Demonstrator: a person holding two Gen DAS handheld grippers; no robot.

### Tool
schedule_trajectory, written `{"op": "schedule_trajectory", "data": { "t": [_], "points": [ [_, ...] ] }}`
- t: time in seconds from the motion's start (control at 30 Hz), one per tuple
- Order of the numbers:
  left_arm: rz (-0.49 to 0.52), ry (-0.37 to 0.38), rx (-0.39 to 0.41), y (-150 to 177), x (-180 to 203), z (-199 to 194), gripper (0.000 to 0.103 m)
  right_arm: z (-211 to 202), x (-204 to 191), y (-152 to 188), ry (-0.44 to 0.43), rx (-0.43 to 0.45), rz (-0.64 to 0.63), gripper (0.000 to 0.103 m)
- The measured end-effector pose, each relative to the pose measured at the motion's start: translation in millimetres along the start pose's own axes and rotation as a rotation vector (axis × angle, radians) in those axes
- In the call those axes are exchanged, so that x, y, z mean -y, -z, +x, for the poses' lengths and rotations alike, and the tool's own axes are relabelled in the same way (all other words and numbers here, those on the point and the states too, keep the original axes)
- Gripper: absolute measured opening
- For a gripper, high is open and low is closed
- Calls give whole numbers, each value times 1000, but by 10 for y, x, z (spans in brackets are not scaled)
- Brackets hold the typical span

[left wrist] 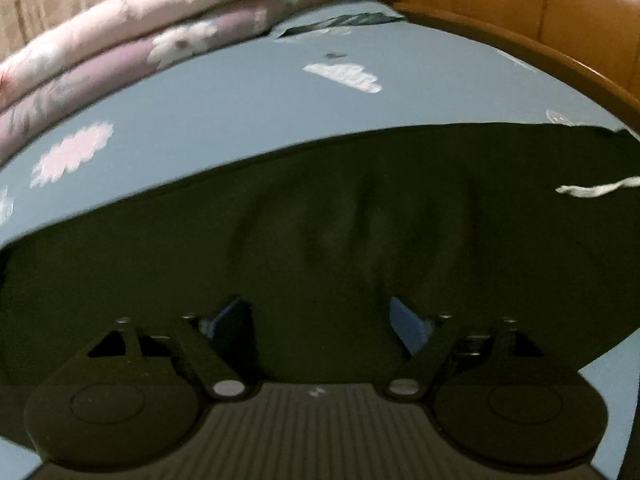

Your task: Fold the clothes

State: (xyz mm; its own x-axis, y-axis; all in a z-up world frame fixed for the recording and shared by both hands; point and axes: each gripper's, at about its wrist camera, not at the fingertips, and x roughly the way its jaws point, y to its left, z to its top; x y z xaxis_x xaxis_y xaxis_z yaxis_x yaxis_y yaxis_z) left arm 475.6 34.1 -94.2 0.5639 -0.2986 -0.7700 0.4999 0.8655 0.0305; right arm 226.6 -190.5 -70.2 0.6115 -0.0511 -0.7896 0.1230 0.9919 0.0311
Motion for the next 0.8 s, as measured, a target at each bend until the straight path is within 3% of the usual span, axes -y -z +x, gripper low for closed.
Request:
{"op": "schedule_trajectory", "data": {
  "t": [0.1,0.33,0.57,0.8],
  "points": [
    [-28,-1,-10,-104,-41,-31,82,20,1,9,-5,-1,0,103],
    [-55,67,62,-339,141,62,82,81,-6,36,-1,-22,3,103],
    [18,171,95,-319,516,158,82,160,14,74,2,-51,20,103],
    [49,162,70,-266,618,156,83,246,11,156,12,-65,31,103]
  ]
}}
